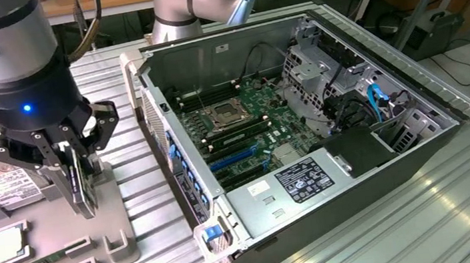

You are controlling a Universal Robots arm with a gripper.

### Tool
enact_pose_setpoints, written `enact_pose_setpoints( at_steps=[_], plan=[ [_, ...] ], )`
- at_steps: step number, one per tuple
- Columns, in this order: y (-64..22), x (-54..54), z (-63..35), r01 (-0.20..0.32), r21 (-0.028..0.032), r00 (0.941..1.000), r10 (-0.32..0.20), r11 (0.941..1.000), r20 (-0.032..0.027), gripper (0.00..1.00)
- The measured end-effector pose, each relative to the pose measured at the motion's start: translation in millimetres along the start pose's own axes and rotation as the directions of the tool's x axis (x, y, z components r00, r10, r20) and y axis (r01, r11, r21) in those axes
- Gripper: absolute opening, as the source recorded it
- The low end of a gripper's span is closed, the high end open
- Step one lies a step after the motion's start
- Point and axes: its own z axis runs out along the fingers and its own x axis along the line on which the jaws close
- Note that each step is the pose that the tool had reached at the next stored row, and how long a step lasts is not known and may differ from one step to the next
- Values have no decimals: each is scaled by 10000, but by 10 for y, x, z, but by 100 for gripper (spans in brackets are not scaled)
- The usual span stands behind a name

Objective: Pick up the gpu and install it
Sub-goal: 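Pick up the gpu and move the gpu toward the slot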

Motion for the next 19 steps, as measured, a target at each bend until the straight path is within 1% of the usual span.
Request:
enact_pose_setpoints(
  at_steps=[9,19],
  plan=[
    [8,-3,-243,-1,-4,10000,1,10000,-17,27],
    [15,-6,-438,-1,-7,10000,1,10000,-26,27]
  ],
)
